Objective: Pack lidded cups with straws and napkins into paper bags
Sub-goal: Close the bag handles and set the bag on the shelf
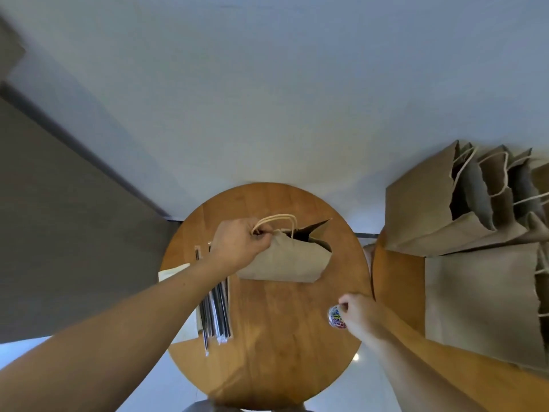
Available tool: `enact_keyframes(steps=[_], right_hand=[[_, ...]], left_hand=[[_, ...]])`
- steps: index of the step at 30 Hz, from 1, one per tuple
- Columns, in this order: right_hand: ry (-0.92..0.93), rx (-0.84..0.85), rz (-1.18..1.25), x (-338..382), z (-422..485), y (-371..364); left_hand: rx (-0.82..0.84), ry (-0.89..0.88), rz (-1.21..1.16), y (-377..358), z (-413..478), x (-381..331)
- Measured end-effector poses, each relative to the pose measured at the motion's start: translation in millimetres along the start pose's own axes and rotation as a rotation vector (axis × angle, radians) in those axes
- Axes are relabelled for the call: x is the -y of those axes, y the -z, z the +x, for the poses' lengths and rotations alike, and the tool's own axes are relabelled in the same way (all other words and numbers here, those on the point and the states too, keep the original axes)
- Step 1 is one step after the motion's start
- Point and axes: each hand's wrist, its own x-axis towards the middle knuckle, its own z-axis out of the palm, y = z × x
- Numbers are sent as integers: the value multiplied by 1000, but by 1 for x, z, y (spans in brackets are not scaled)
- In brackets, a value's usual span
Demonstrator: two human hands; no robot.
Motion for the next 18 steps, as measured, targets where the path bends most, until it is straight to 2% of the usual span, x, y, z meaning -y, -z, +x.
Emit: enact_keyframes(steps=[3, 7, 18], right_hand=[[-41, 55, -113, -6, 2, -21], [1, 65, -241, -7, 5, -36], [55, 13, -200, -17, 4, -46]], left_hand=[[-22, 23, -10, -4, -1, 1], [-55, 34, -8, -10, -3, 2], [-67, 40, -30, -12, -9, 3]])
